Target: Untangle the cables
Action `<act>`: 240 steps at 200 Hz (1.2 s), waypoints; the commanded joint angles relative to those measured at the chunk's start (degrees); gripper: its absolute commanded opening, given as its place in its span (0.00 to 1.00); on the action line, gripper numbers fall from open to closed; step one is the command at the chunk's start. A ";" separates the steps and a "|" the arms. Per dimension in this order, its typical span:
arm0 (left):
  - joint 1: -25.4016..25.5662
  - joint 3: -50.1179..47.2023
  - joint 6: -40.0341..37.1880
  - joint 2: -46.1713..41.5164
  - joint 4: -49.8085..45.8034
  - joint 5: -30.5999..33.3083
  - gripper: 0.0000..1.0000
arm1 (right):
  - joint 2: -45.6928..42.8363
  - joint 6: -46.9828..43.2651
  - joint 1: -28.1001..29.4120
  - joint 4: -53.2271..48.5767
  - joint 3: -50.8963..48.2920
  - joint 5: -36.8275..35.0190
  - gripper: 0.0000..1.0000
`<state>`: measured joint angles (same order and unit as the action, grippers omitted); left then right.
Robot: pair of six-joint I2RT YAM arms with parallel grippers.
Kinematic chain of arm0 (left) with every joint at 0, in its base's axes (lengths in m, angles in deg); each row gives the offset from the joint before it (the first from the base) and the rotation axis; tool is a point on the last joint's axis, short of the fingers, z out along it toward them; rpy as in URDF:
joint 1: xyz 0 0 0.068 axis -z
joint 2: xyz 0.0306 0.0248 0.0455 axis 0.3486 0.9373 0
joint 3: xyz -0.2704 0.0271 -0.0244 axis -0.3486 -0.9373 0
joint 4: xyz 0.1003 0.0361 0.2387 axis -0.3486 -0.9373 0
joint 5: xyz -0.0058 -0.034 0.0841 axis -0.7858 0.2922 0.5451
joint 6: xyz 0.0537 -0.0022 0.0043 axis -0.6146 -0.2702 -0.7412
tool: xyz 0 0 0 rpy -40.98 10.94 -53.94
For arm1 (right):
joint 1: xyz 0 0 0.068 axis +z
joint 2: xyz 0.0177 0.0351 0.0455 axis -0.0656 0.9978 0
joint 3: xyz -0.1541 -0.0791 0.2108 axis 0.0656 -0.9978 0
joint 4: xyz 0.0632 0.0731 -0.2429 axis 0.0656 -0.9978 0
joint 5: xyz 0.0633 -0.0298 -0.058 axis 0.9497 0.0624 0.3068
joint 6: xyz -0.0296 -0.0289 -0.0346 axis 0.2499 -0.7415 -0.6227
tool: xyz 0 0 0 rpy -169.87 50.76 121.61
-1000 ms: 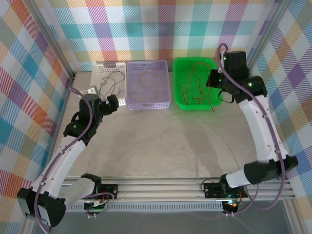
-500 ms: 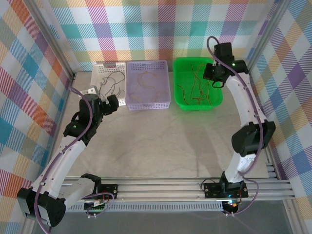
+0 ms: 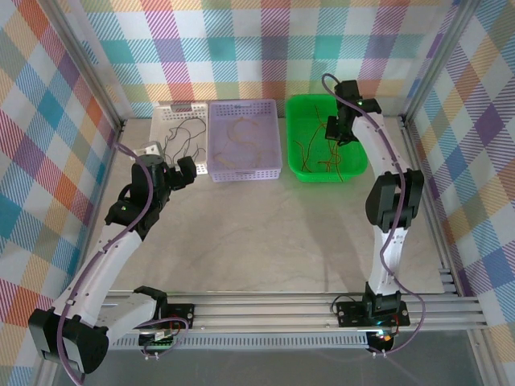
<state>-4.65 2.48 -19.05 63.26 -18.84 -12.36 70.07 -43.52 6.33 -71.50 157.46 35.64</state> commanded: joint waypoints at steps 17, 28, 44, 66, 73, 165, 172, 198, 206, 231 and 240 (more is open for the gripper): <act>0.56 -0.42 -0.18 0.22 2.04 -0.65 1.00 | 5.55 -2.48 0.68 -1.57 5.26 -1.18 0.00; 0.60 -0.41 -0.15 0.23 2.04 -0.74 1.00 | 6.93 -3.00 0.72 -1.56 6.62 -1.23 0.00; 0.60 -0.35 -0.15 0.23 2.12 -0.83 1.00 | 9.20 -4.11 0.72 -1.72 9.29 -1.18 0.00; 0.60 -0.40 -0.11 0.23 2.20 -1.04 1.00 | 12.51 -5.47 0.72 -2.32 13.90 -1.15 0.00; 0.60 -0.41 -0.16 0.19 2.22 -1.11 1.00 | 13.64 -5.72 0.72 -2.61 15.31 -0.89 0.00; 0.60 -0.40 -0.12 0.66 2.28 -1.28 1.00 | 22.91 -2.34 0.55 2.48 22.00 4.09 0.00; 0.60 -0.37 -0.20 0.71 2.30 -1.51 1.00 | 23.09 -2.09 0.55 3.07 22.04 4.55 0.00; 0.61 -0.37 -0.19 1.07 2.30 -1.69 1.00 | 24.23 -1.95 0.49 4.29 22.04 5.45 0.00; 0.60 -0.38 -0.18 1.10 2.30 -1.76 1.00 | 24.46 -1.91 0.46 4.31 22.10 5.56 0.00; 0.67 -0.38 -0.22 1.33 2.34 -1.66 1.00 | 23.95 -1.66 0.07 4.09 22.09 6.89 0.00; 0.62 -0.35 -0.31 1.39 2.30 -1.71 1.00 | 23.44 -1.28 0.02 3.99 22.08 7.23 0.01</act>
<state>-4.39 2.48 -19.05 64.29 -18.62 -13.69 93.74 -45.90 6.70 -68.05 177.81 40.71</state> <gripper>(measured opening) 0.999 0.041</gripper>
